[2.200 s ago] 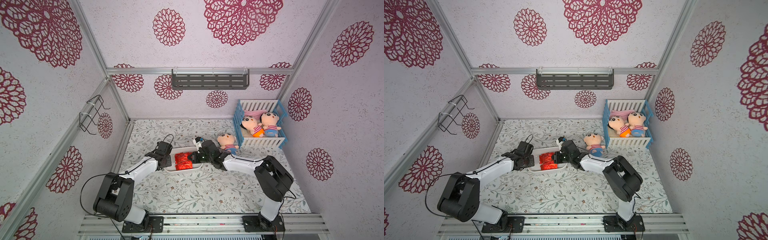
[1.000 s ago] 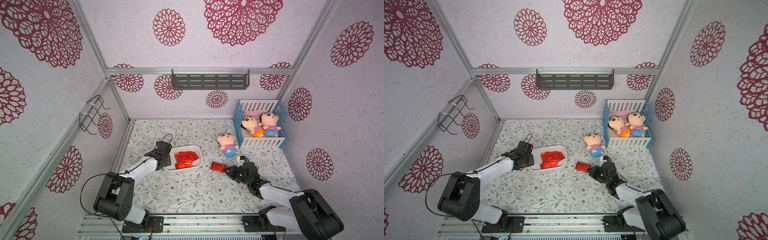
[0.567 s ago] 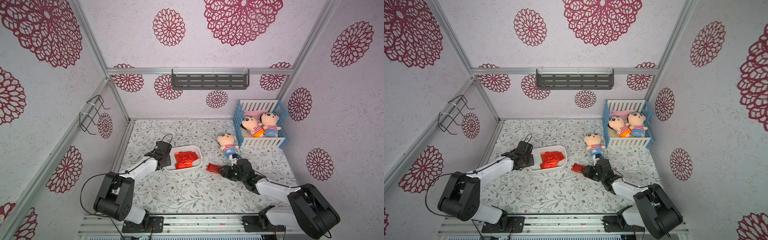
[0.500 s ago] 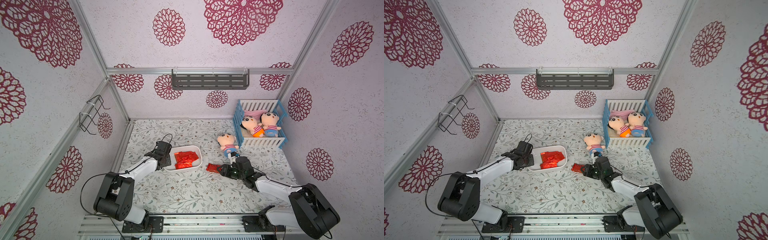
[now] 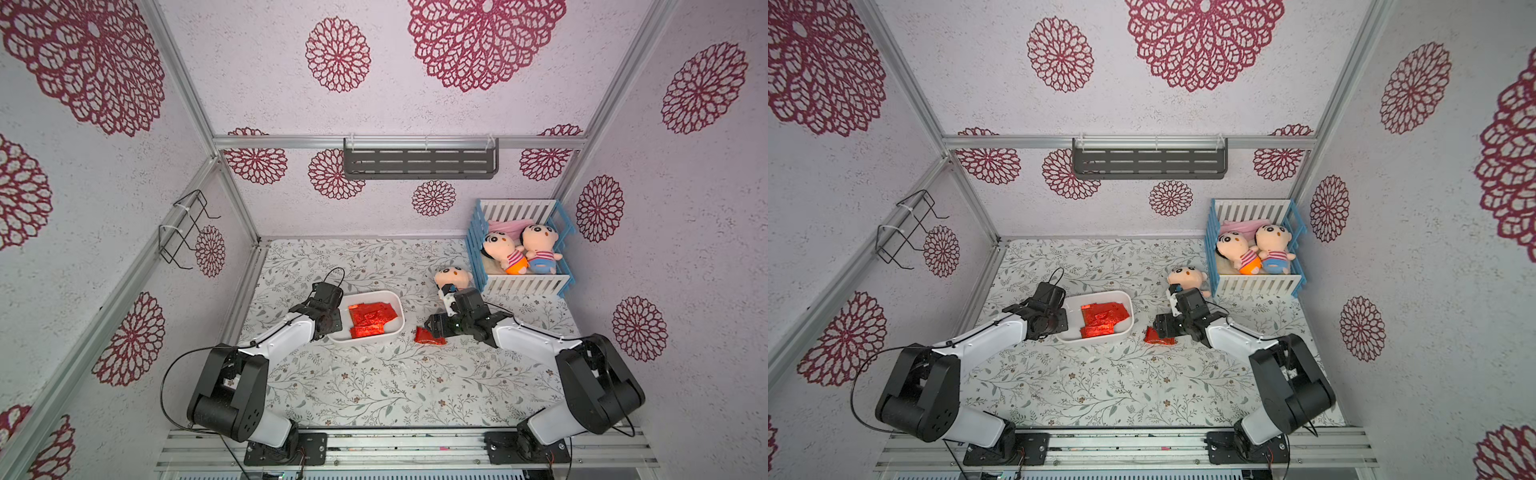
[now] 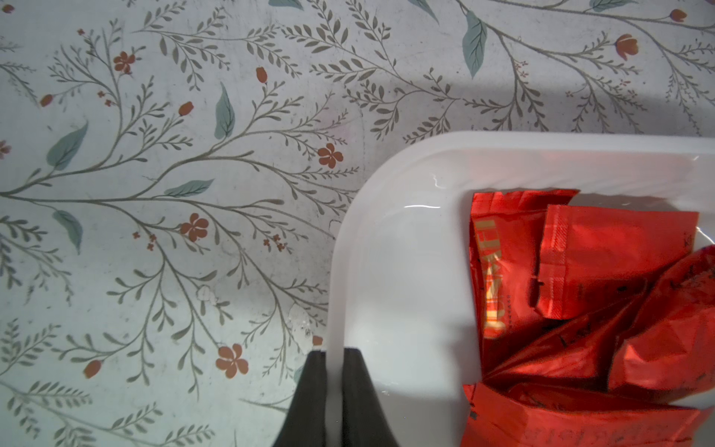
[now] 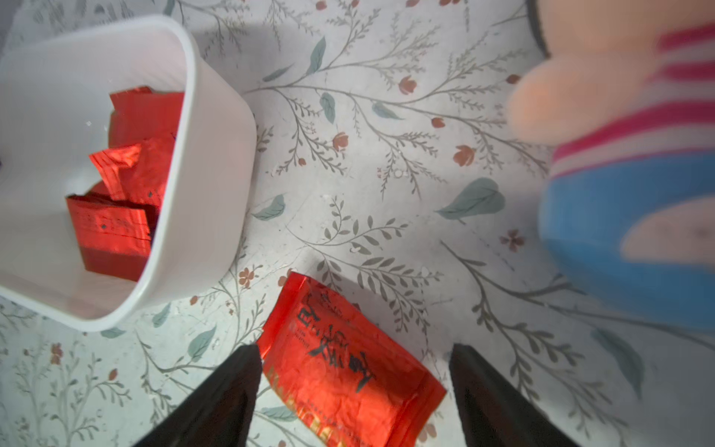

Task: Take the tea bags out of the storage box
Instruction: Place the tea bag at the center of the board.

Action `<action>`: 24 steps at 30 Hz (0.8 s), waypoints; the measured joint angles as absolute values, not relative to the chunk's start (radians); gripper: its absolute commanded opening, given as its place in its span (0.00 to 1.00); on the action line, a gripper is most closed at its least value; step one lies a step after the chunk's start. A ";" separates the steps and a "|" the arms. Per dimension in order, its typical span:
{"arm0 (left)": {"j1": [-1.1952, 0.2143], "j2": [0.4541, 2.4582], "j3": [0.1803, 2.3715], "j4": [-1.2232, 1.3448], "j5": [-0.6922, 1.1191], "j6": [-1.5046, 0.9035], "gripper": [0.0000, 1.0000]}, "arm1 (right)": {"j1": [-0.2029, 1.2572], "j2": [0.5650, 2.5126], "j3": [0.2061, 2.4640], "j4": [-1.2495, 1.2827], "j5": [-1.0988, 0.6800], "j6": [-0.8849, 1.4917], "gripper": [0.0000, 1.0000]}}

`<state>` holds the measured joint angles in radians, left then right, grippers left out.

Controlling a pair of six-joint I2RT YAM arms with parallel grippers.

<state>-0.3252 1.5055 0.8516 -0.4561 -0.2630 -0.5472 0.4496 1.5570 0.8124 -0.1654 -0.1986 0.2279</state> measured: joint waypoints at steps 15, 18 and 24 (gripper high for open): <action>-0.325 1.506 0.852 -0.456 -0.265 -0.548 0.00 | 0.455 1.746 0.904 -0.150 -0.340 0.014 0.84; -0.325 1.506 0.852 -0.456 -0.265 -0.548 0.00 | 0.466 1.736 0.894 -0.150 -0.346 0.016 0.84; -0.325 1.506 0.852 -0.456 -0.265 -0.549 0.00 | 0.513 1.681 0.843 -0.169 -0.323 0.063 0.85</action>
<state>-0.3252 1.5059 0.8516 -0.4557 -0.2649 -0.5488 0.5125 1.6810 0.8429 -0.1692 -0.3233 0.0628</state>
